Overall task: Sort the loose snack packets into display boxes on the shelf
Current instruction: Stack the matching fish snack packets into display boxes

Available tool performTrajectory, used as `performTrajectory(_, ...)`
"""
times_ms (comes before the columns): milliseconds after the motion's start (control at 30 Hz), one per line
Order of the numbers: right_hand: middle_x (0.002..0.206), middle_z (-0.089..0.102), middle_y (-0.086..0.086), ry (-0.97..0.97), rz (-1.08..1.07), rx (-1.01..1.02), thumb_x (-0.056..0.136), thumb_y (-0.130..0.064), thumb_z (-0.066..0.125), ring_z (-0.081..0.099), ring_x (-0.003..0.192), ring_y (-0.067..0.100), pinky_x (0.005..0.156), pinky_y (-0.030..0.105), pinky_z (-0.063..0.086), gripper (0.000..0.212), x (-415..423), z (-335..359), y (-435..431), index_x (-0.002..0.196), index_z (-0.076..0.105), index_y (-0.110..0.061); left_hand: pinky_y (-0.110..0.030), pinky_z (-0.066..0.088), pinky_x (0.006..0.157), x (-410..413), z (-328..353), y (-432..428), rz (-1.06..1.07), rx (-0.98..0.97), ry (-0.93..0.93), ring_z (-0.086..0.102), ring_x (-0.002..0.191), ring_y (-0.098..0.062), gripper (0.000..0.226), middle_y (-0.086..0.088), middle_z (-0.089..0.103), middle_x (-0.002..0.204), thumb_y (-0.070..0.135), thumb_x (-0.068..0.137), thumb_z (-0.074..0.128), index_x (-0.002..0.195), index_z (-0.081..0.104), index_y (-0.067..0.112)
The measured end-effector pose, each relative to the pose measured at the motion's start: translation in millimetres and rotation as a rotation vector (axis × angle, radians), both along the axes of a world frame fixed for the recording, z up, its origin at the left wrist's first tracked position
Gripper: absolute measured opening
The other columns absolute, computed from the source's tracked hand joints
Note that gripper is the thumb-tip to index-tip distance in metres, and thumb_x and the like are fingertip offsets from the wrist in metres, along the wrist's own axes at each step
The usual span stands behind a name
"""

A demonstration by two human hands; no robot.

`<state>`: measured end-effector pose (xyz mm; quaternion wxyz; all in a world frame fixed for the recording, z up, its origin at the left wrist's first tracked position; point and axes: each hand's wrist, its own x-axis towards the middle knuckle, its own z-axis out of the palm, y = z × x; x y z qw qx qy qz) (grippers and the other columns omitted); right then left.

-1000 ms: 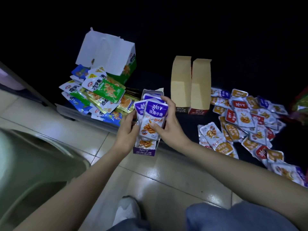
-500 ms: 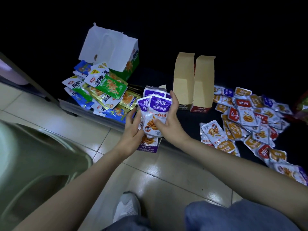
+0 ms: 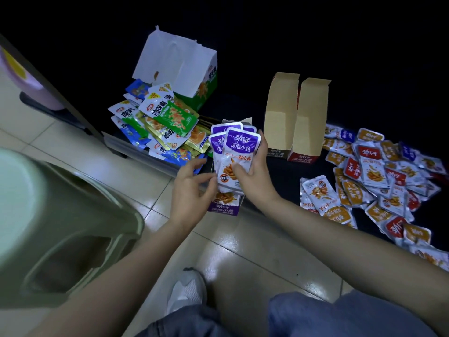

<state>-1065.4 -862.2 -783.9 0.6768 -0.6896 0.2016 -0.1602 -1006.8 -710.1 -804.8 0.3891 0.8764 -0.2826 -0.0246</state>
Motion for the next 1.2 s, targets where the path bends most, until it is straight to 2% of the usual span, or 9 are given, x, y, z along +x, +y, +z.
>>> performTrajectory(133,0.135,0.05,0.005,0.012,0.0,0.042,0.093,0.008,0.051,0.058,0.112,0.007,0.079,0.019,0.056,0.065,1,1,0,0.145,0.019,-0.013,-0.03,0.038,0.107,1,4,-1,0.019,-0.069,0.055,0.041,0.131,-0.011,0.046,0.0,0.045,0.144,0.034,0.091,0.049,0.133,0.058,0.017)
performTrajectory(267,0.141,0.044,0.008,0.068,0.043,-0.057,0.09,0.003,0.052,0.049,0.128,0.019,0.102,0.045,0.048,0.069,-4,-9,8,0.145,0.017,-0.018,-0.002,0.036,0.09,0,4,-8,-0.089,-0.12,0.259,0.043,0.109,0.018,0.06,-0.002,0.04,0.146,0.025,0.087,0.042,0.146,0.041,0.018)
performTrajectory(400,0.137,0.035,0.009,0.26,0.092,-0.495,0.092,-0.019,0.057,0.03,0.128,0.022,0.105,0.035,0.027,0.058,-7,-12,7,0.14,0.027,-0.008,-0.016,0.04,0.097,-3,-6,-11,-0.082,-0.127,0.291,0.041,0.124,0.002,0.068,0.001,0.041,0.144,0.01,0.093,0.046,0.155,0.021,0.024)
performTrajectory(500,0.141,0.032,0.01,0.267,0.08,-0.749,0.08,-0.041,0.052,0.022,0.131,0.021,0.099,0.026,0.018,0.067,-9,-12,1,0.135,0.037,-0.006,-0.001,0.036,0.087,-2,-8,-10,-0.09,-0.098,0.275,0.036,0.117,0.018,0.083,0.004,0.037,0.144,-0.003,0.091,0.049,0.156,0.009,0.029)
performTrajectory(633,0.161,-0.007,0.01,0.305,0.176,-0.583,0.084,-0.03,0.07,-0.005,0.148,0.024,0.116,0.042,0.011,0.095,-10,-20,-8,0.154,0.008,-0.017,-0.022,0.045,0.093,0,-4,-11,-0.13,-0.129,0.299,0.029,0.108,0.034,0.084,-0.002,0.035,0.148,0.002,0.086,0.046,0.156,0.011,0.03)
performTrajectory(733,0.16,-0.015,0.011,0.235,0.285,-0.454,0.082,-0.02,0.075,-0.01,0.149,0.023,0.12,0.049,0.017,0.108,-13,-23,-11,0.149,-0.011,-0.028,-0.024,0.035,0.1,2,-1,-11,-0.158,-0.131,0.337,0.026,0.111,0.035,0.081,-0.001,0.034,0.15,0.021,0.081,0.042,0.156,0.013,0.031)
performTrajectory(867,0.155,0.006,0.01,0.205,0.25,-0.419,0.078,-0.016,0.08,0.016,0.145,0.018,0.113,0.049,0.036,0.097,-16,-23,-20,0.148,0.012,-0.015,-0.031,0.041,0.1,4,0,-13,-0.146,-0.166,0.367,0.03,0.11,0.032,0.076,0.001,0.036,0.145,0.027,0.083,0.044,0.155,0.018,0.031)
performTrajectory(1067,0.16,-0.014,0.002,0.214,0.367,-0.392,0.079,-0.018,0.08,0.0,0.149,0.016,0.114,0.032,0.034,0.111,-9,-18,-38,0.155,0.001,-0.03,-0.04,0.048,0.102,13,-1,-15,-0.212,-0.169,0.428,0.04,0.125,0.009,0.089,0.005,0.033,0.145,0.025,0.08,0.061,0.155,0.013,0.033)
performTrajectory(1200,0.158,-0.004,-0.001,0.178,0.381,-0.449,0.077,-0.014,0.081,0.016,0.146,0.016,0.104,0.043,0.047,0.086,-5,-19,-40,0.146,0.029,-0.025,-0.02,0.051,0.094,13,-5,-18,-0.259,-0.181,0.482,0.043,0.123,0.01,0.094,0.0,0.034,0.143,0.018,0.084,0.069,0.155,0.01,0.033)
